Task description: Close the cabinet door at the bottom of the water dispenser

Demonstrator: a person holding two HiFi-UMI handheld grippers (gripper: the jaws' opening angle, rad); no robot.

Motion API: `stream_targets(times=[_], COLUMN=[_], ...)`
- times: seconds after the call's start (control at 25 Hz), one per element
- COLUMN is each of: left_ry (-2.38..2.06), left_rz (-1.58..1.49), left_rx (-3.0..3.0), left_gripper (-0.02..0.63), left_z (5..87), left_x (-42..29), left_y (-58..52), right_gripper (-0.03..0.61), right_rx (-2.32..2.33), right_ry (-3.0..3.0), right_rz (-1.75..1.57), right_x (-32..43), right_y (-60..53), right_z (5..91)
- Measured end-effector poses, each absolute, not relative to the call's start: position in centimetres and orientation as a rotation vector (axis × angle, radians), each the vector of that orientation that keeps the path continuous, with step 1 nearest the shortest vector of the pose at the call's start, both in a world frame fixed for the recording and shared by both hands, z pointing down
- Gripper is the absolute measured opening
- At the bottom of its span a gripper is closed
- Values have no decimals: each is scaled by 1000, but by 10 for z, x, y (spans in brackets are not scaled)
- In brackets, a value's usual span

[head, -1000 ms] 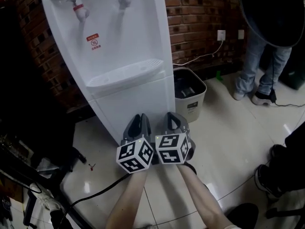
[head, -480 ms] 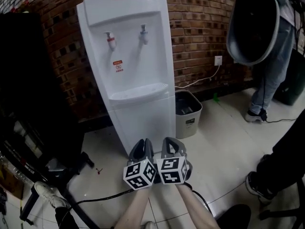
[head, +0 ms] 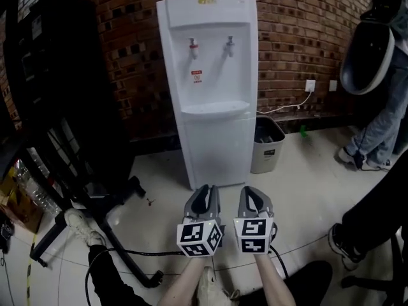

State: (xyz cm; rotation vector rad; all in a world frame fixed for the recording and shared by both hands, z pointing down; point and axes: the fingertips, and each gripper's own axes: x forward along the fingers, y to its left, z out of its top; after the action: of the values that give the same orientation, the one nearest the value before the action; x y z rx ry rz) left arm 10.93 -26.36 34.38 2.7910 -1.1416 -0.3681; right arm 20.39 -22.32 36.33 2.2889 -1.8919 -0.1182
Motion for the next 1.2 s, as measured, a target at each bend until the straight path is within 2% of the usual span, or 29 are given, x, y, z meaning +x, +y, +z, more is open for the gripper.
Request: stream_targets(times=[0.6, 1.2], left_ry=[-1250, -1183], left_rz=[-444, -387], left_rx=[2767, 2802], left_gripper=[77, 77], left_z=[329, 346], left_x=[9, 29], left_y=[-171, -166], right_gripper=[14, 14], right_rx=[2206, 2260], right_ry=[-2177, -2086], right_rz=[-132, -130], right_x=[100, 125], right_y=[-129, -119], right_z=[349, 359])
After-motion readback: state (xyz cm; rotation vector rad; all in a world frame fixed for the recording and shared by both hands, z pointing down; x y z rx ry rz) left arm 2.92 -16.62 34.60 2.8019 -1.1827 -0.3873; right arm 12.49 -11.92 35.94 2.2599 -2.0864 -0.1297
